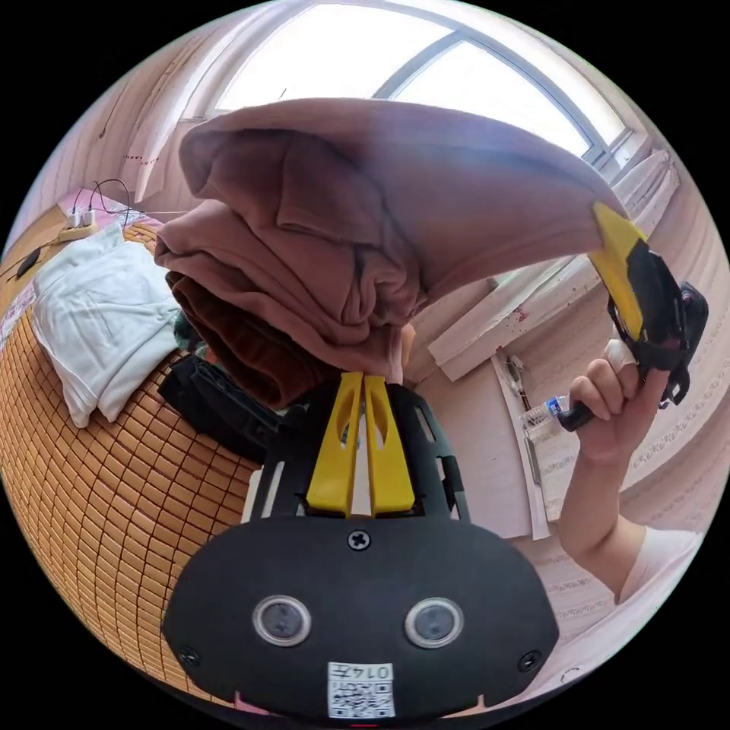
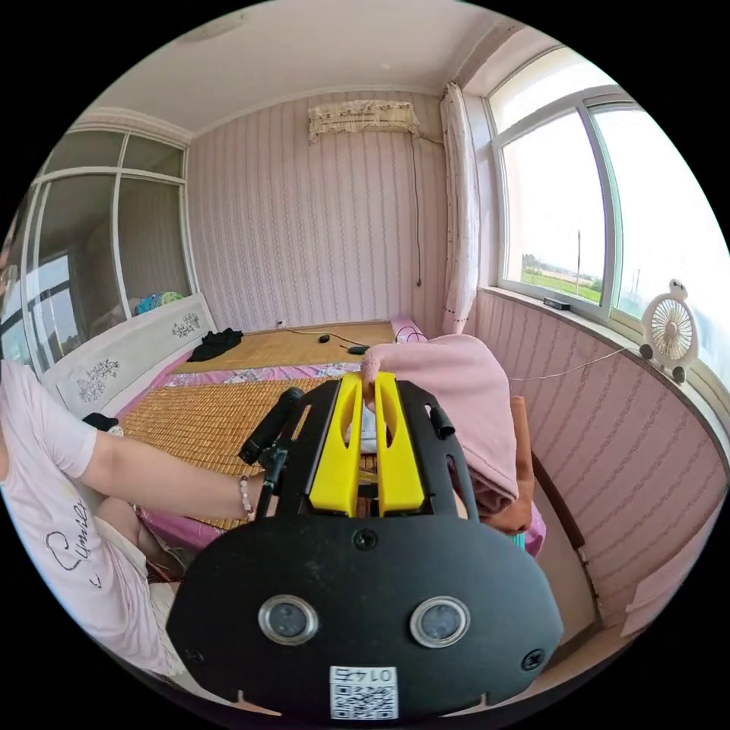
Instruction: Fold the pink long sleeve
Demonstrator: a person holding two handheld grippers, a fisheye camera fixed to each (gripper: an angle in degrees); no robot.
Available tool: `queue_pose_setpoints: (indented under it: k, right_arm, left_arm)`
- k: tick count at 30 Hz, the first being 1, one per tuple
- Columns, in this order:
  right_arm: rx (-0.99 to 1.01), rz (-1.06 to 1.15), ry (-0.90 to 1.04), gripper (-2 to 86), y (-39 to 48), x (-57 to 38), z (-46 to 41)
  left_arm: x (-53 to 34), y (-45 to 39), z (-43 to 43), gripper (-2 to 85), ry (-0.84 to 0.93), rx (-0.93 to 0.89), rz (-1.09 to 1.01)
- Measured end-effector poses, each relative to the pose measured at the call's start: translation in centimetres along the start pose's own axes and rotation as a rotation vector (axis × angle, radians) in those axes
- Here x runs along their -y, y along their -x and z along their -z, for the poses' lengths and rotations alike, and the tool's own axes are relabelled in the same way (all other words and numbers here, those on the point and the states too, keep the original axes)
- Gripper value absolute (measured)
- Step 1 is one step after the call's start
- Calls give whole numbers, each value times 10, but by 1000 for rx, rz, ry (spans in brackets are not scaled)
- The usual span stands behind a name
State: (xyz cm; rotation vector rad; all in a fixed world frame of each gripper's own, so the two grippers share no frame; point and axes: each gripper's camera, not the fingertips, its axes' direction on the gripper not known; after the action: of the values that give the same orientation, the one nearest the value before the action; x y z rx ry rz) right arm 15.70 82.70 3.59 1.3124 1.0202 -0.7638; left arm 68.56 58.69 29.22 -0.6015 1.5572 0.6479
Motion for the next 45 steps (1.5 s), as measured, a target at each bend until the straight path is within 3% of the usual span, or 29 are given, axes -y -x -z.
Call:
queue_pose_setpoints:
  k: [4,7,10,17,24,30,32,34,40,43,45]
  right_arm:
    - [-66,46,-61,17,11,20,31]
    - [-103,76,-41,17,10,18,38]
    - [-90,78,-36,18,-3,10,44]
    - [-23,25,-56,18,-50,3,55]
    - [135,37,-215,17,-59,27,93]
    - [243,16,-223,15,-52,31,89]
    - [354,-26,-196,15,-56,21,73]
    - [521,-85,-160,15,-59,-3,44]
    - [826,-360,35,14,-44,-85,-53]
    - [907,-462,137,14,-29,-116,-87]
    - [977,-498,106,14,-25,-125,-93]
  left_arm:
    - [-13,17,17,4,-49,-9,132]
    - [-23,22,12,79,-38,-20,191]
    - [-25,22,3,101,-13,-88,254]
    - [-29,12,16,4,50,-179,269]
    - [-75,-21,165,-9,-201,-239,139]
    - [-211,-46,396,-10,-540,-103,100]
    - [-274,-66,468,-10,-643,16,105]
    - [-362,-108,549,-10,-757,251,133]
    - [-564,-225,671,-10,-985,585,190]
    - [-631,-274,692,-10,-1020,685,214]
    - [-660,-295,698,-10,-989,760,276]
